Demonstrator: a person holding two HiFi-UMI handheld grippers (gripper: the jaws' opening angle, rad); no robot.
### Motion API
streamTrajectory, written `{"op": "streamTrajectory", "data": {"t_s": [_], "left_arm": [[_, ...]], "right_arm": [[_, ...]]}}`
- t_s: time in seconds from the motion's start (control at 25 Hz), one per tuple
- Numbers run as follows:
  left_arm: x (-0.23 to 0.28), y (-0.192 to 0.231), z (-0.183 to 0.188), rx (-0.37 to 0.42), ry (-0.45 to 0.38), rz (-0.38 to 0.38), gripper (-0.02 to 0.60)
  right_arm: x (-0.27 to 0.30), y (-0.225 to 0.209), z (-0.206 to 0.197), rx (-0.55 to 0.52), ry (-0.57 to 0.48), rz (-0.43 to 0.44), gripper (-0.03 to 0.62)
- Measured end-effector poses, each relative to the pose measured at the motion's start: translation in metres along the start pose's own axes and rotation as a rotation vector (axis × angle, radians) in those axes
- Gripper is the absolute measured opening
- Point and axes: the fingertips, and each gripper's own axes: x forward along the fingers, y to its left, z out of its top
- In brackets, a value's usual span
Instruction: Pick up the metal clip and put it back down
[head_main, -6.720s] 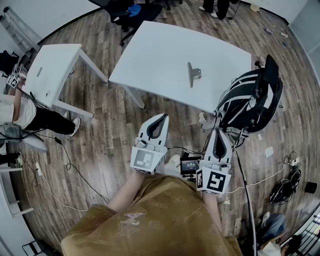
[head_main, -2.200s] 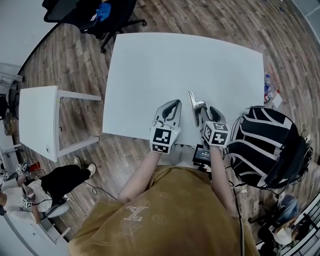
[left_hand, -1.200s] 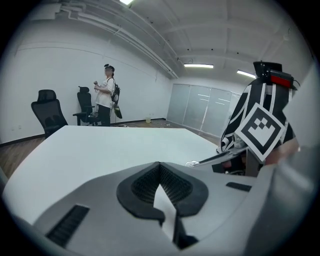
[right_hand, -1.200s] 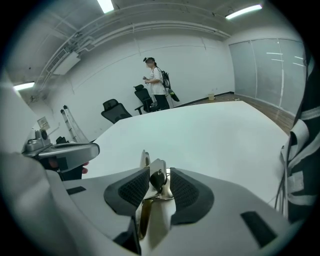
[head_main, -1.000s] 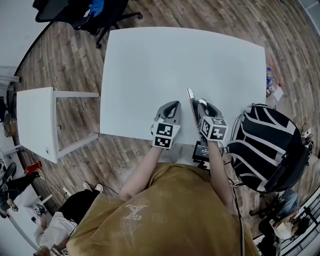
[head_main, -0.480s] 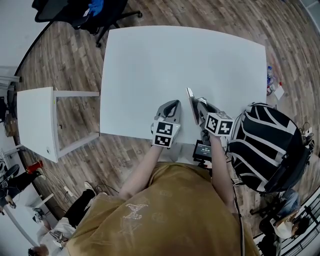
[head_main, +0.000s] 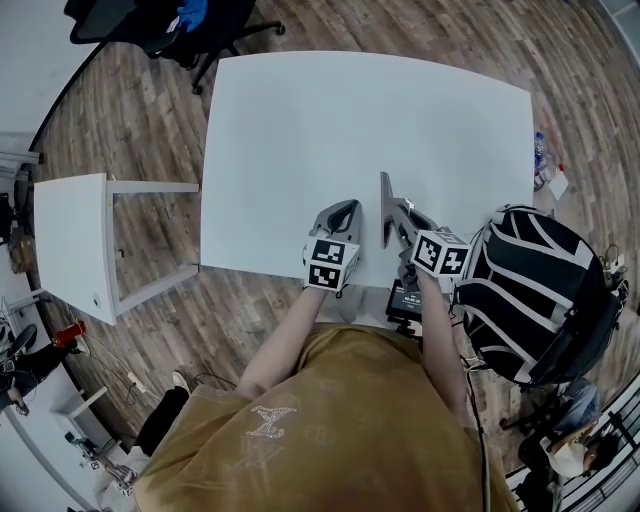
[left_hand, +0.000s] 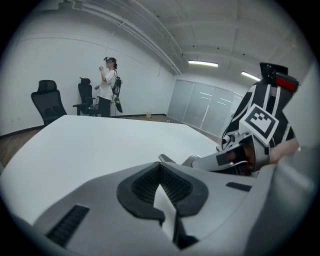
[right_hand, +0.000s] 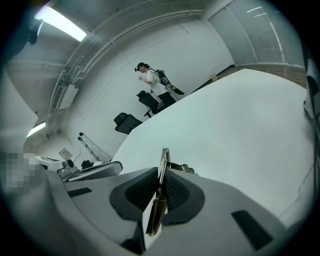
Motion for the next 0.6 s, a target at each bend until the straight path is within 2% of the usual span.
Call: {"op": "streamTrajectory", "data": {"t_s": [0.28, 0.6], "left_arm": [[-0.003, -0.002, 0.003, 0.003, -0.001, -0.005, -0.003], [-0.007, -0.006, 0.003, -0.009, -0.006, 0.003, -0.003]], "right_arm": [[-0.012, 0.004, -0.005, -0.019, -0.023, -0.019, 0.028], [-0.032, 0.006, 0.0, -0.129, -0.092, -0.094, 0.028]]}}
